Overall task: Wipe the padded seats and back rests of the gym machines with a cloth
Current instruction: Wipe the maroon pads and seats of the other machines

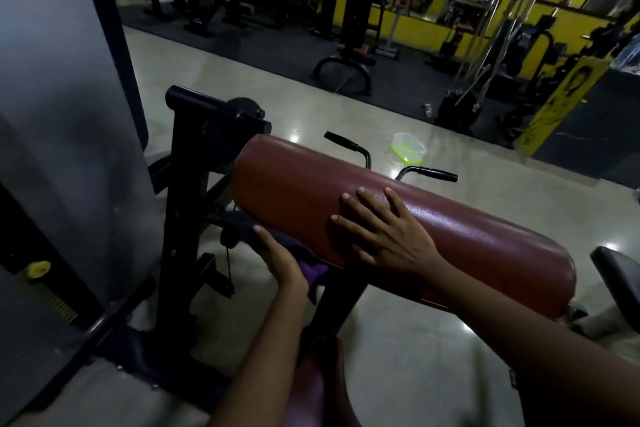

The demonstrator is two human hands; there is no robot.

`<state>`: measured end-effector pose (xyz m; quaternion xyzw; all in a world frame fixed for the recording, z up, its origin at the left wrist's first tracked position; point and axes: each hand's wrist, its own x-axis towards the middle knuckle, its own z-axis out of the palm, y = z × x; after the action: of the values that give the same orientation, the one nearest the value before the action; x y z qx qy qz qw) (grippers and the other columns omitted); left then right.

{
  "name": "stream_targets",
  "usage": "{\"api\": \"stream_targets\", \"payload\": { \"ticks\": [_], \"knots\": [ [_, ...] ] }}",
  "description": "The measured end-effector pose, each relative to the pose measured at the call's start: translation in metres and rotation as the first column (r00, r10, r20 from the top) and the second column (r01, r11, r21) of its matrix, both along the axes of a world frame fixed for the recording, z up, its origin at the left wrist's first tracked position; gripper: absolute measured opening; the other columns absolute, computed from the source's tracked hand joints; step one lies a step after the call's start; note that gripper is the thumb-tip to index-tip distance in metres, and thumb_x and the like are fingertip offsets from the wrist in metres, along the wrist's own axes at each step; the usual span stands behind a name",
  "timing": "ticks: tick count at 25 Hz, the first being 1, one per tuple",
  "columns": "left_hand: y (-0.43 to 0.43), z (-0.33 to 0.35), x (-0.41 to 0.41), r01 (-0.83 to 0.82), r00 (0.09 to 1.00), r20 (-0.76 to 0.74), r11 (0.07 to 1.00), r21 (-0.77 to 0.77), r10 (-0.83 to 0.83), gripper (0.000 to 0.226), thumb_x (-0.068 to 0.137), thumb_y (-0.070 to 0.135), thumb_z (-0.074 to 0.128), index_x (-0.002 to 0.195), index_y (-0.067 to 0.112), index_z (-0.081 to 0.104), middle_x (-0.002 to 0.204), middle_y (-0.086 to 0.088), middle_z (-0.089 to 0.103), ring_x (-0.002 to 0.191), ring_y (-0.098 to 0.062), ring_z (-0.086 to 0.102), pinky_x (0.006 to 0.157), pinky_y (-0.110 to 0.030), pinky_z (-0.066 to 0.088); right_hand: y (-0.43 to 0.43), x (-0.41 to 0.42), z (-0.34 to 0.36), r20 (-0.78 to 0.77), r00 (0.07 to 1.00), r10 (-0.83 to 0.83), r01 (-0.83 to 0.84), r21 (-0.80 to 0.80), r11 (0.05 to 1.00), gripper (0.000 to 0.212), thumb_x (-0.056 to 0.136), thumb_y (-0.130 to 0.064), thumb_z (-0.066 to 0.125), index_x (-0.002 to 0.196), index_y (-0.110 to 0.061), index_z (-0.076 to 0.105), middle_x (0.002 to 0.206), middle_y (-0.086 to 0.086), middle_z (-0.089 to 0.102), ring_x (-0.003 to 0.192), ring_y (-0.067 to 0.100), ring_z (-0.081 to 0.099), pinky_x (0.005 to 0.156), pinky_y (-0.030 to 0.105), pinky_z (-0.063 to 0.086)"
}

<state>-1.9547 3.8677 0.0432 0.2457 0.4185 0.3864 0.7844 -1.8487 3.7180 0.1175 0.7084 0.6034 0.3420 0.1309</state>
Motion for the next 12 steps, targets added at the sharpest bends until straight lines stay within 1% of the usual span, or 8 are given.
{"api": "stream_targets", "payload": {
  "ticks": [1, 3, 4, 5, 7, 9, 11, 12],
  "knots": [
    [-0.006, -0.003, -0.001, 0.029, 1.000, 0.007, 1.000, -0.004, -0.029, 0.075, 0.087, 0.068, 0.032, 0.147, 0.022, 0.026, 0.146, -0.001, 0.039, 0.127, -0.020, 0.045, 0.106, -0.036, 0.036, 0.003, -0.004, 0.001, -0.041, 0.999, -0.014, 0.016, 0.037, 0.999, 0.057, 0.087, -0.045, 0.039, 0.142, -0.031, 0.033, 0.149, 0.005, 0.037, 0.136, 0.027, 0.031, 0.106, 0.053, 0.025],
    [0.001, -0.003, -0.006, 0.122, 0.992, -0.021, 0.992, 0.022, -0.122, 0.093, 0.073, 0.082, 0.036, 0.145, 0.023, 0.030, 0.145, -0.001, 0.042, 0.127, -0.023, 0.046, 0.109, -0.042, 0.036, 0.017, -0.017, 0.000, -0.150, 0.987, -0.059, 0.079, 0.131, 0.988, 0.057, 0.085, -0.044, 0.041, 0.140, -0.031, 0.035, 0.146, 0.005, 0.041, 0.134, 0.026, 0.033, 0.107, 0.050, 0.024],
    [0.016, 0.005, -0.011, 0.145, 0.988, -0.053, 0.989, 0.036, -0.143, 0.095, 0.071, 0.084, 0.036, 0.144, 0.023, 0.033, 0.143, -0.001, 0.044, 0.126, -0.024, 0.048, 0.108, -0.045, 0.037, 0.032, -0.024, 0.001, -0.205, 0.975, -0.081, 0.118, 0.176, 0.977, 0.056, 0.085, -0.044, 0.041, 0.139, -0.030, 0.036, 0.145, 0.006, 0.043, 0.133, 0.026, 0.034, 0.107, 0.049, 0.023],
    [0.037, 0.005, -0.012, 0.147, 0.987, -0.071, 0.987, 0.060, -0.143, 0.092, 0.074, 0.083, 0.034, 0.143, 0.022, 0.035, 0.142, -0.002, 0.046, 0.124, -0.025, 0.050, 0.107, -0.045, 0.039, 0.049, -0.031, 0.001, -0.255, 0.962, -0.103, 0.160, 0.214, 0.964, 0.055, 0.085, -0.045, 0.041, 0.138, -0.030, 0.038, 0.144, 0.007, 0.044, 0.132, 0.027, 0.037, 0.107, 0.049, 0.023],
    [0.082, 0.012, -0.017, 0.201, 0.967, -0.185, 0.968, 0.150, -0.172, 0.087, 0.078, 0.079, 0.034, 0.141, 0.020, 0.039, 0.142, -0.006, 0.047, 0.124, -0.027, 0.050, 0.104, -0.041, 0.041, 0.089, -0.039, 0.003, -0.322, 0.932, -0.170, 0.256, 0.250, 0.934, 0.055, 0.086, -0.049, 0.039, 0.136, -0.029, 0.041, 0.142, 0.010, 0.046, 0.130, 0.030, 0.043, 0.107, 0.049, 0.021],
    [0.120, 0.026, -0.020, 0.325, 0.919, -0.320, 0.900, 0.292, -0.228, 0.073, 0.089, 0.065, 0.032, 0.143, 0.017, 0.038, 0.144, -0.009, 0.043, 0.129, -0.029, 0.045, 0.107, -0.042, 0.038, 0.121, -0.038, 0.007, -0.365, 0.895, -0.256, 0.365, 0.269, 0.891, 0.058, 0.086, -0.055, 0.034, 0.136, -0.027, 0.044, 0.139, 0.012, 0.049, 0.127, 0.031, 0.048, 0.107, 0.050, 0.020],
    [0.146, 0.043, -0.018, 0.463, 0.859, -0.439, 0.765, 0.448, -0.263, 0.061, 0.095, 0.052, 0.032, 0.143, 0.013, 0.036, 0.145, -0.012, 0.042, 0.134, -0.030, 0.040, 0.111, -0.045, 0.032, 0.137, -0.035, 0.004, -0.375, 0.871, -0.319, 0.438, 0.294, 0.850, 0.060, 0.088, -0.058, 0.031, 0.137, -0.026, 0.044, 0.136, 0.012, 0.052, 0.124, 0.031, 0.050, 0.106, 0.048, 0.024],
    [0.156, 0.050, -0.013, 0.508, 0.837, -0.478, 0.701, 0.501, -0.266, 0.060, 0.096, 0.050, 0.032, 0.141, 0.012, 0.039, 0.143, -0.013, 0.044, 0.133, -0.031, 0.041, 0.111, -0.046, 0.032, 0.140, -0.035, 0.001, -0.362, 0.869, -0.337, 0.451, 0.303, 0.839, 0.060, 0.088, -0.059, 0.031, 0.137, -0.026, 0.044, 0.135, 0.012, 0.053, 0.123, 0.031, 0.051, 0.105, 0.047, 0.028]
  ]
}}
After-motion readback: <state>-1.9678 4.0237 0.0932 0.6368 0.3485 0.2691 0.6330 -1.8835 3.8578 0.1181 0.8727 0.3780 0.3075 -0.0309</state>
